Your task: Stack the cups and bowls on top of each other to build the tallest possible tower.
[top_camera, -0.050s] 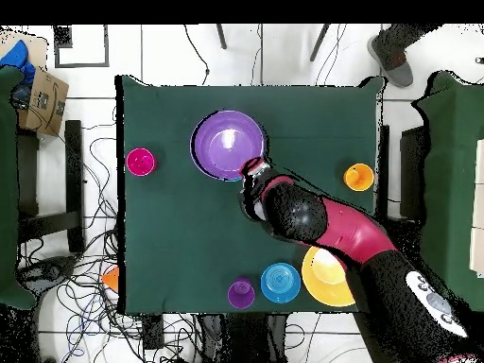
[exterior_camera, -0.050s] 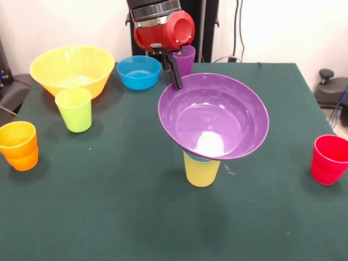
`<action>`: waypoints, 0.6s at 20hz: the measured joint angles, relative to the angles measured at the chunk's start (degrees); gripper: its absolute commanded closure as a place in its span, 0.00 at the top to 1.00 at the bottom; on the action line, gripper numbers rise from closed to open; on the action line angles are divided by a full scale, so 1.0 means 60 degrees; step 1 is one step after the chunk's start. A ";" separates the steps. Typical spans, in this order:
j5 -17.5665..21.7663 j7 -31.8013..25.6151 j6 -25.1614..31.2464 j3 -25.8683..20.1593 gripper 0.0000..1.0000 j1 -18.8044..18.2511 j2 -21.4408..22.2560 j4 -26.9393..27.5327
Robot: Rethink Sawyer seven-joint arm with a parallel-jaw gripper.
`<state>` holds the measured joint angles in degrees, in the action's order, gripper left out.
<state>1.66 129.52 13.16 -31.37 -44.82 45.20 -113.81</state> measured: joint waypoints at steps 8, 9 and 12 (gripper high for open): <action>0.0000 0.0000 -0.0002 0.0050 0.00 0.0073 0.0002 0.0000; 0.0000 0.0000 -0.0002 0.0052 0.00 0.0078 0.0002 0.0000; 0.0000 0.0000 0.0000 0.0065 0.00 0.0098 0.0002 -0.0001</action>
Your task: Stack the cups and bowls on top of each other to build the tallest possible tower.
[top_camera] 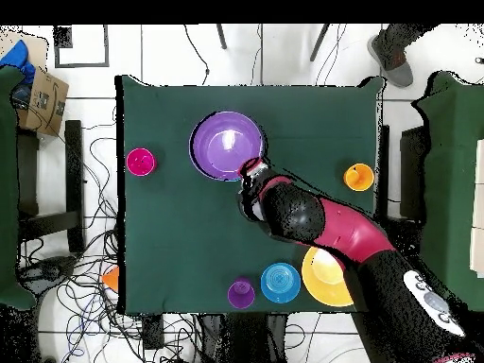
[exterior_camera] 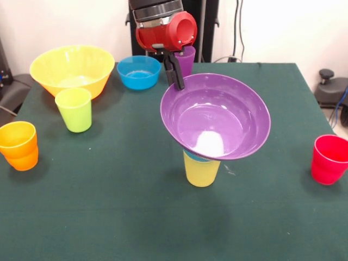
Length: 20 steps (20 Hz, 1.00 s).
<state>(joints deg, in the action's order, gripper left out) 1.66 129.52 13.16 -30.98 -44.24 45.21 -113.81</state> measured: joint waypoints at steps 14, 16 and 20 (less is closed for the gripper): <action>0.0341 0.0000 -0.0002 0.0245 1.00 0.0229 0.0104 -0.0045; 0.0388 0.0000 -0.0002 0.0359 1.00 0.0347 0.0166 -0.0047; 0.0393 0.0000 -0.0002 0.0535 1.00 0.0590 0.0293 -0.0048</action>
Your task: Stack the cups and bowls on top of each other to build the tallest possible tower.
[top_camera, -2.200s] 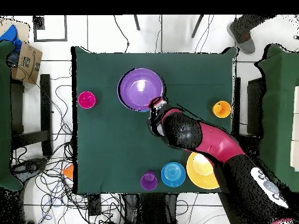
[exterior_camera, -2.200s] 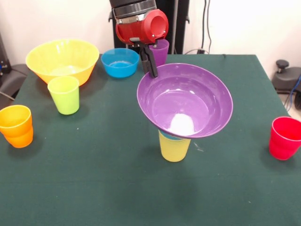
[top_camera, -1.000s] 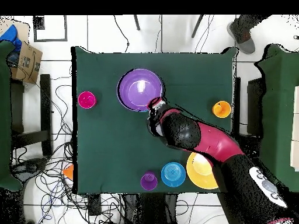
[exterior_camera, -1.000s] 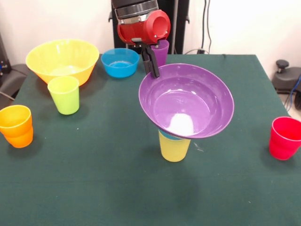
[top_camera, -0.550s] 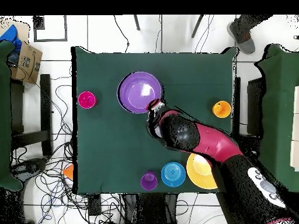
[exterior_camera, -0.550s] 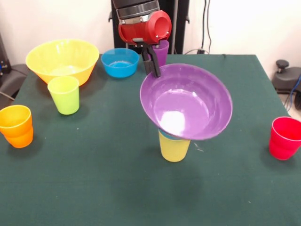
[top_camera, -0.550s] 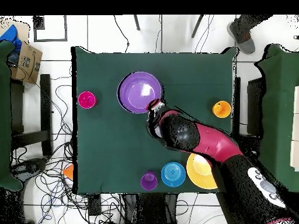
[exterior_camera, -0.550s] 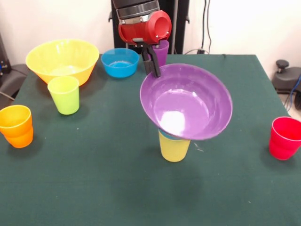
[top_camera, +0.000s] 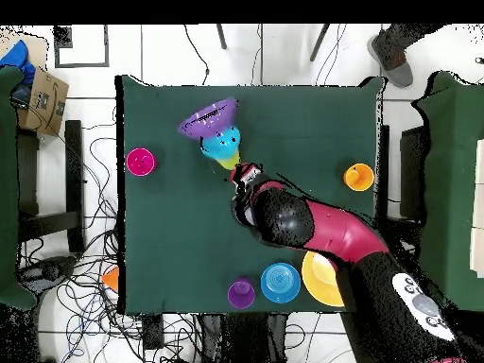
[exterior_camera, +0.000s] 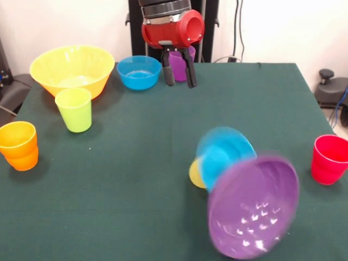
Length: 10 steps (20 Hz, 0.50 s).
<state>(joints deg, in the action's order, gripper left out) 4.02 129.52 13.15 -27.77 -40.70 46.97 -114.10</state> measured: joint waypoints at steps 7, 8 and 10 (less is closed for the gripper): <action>0.0002 0.0000 0.0002 0.0124 1.00 0.0182 0.0202 -0.0016; 0.0002 0.0000 0.0012 0.0140 1.00 0.0180 0.0245 -0.0018; 0.0000 0.0000 0.0054 0.0206 1.00 0.0203 0.0308 -0.0016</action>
<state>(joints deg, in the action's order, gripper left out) 4.02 129.52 13.47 -26.53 -39.48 48.82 -114.20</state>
